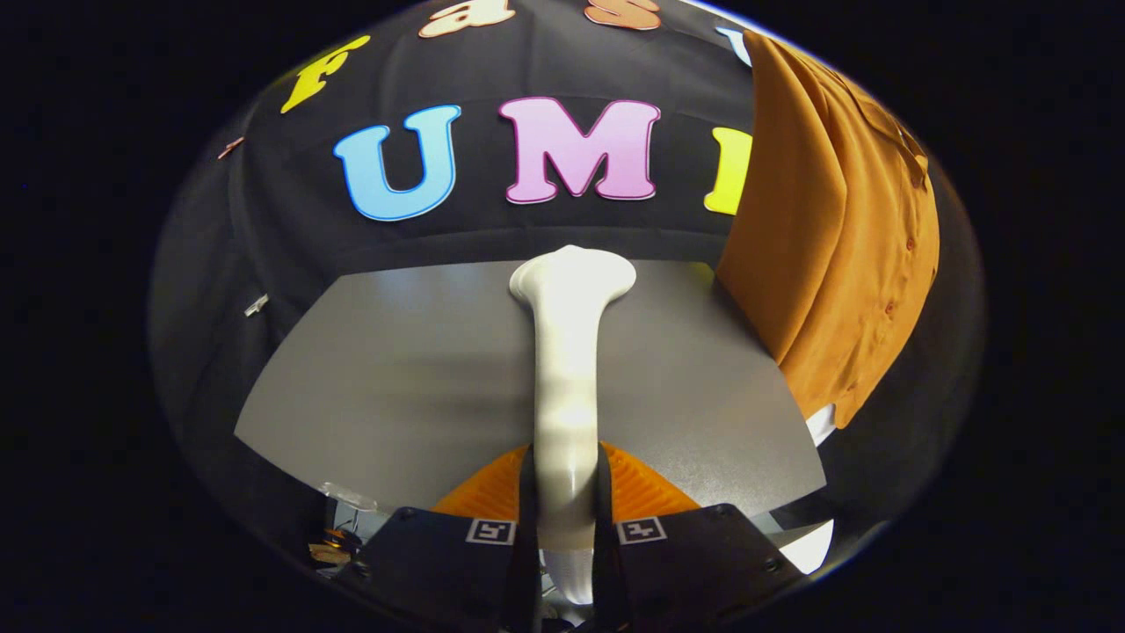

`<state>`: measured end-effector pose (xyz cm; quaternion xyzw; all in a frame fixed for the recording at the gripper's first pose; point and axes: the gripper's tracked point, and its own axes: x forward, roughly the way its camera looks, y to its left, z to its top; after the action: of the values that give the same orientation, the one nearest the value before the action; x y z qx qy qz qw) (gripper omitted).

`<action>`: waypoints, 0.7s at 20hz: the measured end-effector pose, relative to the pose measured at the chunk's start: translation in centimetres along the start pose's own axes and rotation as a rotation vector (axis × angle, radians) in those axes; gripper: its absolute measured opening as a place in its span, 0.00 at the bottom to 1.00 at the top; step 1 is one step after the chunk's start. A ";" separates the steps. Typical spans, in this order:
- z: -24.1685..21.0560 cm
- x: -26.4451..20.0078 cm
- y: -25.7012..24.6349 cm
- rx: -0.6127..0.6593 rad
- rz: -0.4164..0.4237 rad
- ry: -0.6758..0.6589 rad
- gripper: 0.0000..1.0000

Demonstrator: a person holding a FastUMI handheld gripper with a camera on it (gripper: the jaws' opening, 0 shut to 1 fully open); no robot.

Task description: Iron the clothes twice with a garment steamer, once on the left side and once on the right side.

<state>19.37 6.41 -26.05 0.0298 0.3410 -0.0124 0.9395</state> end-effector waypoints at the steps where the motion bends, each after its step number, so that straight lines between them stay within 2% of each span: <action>1: 0.1 -0.4 -0.3 0.007 0.009 -0.014 0.27; 8: 2.7 -5.6 -3.4 0.041 -0.030 -0.192 0.26; 14: 8.0 -15.0 -5.5 0.002 -0.049 -0.452 0.27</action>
<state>12.74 0.47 -10.54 0.0191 0.1227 -0.0420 0.9914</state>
